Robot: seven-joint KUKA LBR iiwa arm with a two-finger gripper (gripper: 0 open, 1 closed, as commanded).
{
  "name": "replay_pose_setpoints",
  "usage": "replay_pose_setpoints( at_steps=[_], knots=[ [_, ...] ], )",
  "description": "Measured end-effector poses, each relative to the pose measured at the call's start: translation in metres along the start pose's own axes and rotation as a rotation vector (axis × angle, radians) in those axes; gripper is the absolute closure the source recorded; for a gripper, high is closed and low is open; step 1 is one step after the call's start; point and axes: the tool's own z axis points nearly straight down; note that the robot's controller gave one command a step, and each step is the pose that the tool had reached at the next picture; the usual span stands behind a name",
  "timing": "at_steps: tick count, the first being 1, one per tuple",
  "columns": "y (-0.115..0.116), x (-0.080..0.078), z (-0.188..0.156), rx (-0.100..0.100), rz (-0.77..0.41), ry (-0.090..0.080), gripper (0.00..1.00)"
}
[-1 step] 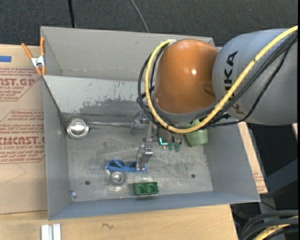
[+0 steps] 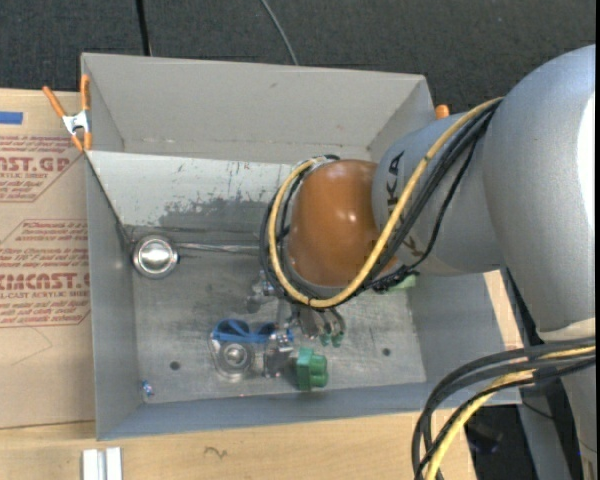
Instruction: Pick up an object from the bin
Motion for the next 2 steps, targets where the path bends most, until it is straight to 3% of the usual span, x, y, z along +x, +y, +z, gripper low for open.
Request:
replay_pose_setpoints(
  at_steps=[1,2],
  knots=[
    [0.000,-0.001,-0.004,-0.001,0.000,-0.005,1.00],
    [-0.025,-0.008,-0.114,0.003,-0.716,-0.011,1.00]
  ],
)
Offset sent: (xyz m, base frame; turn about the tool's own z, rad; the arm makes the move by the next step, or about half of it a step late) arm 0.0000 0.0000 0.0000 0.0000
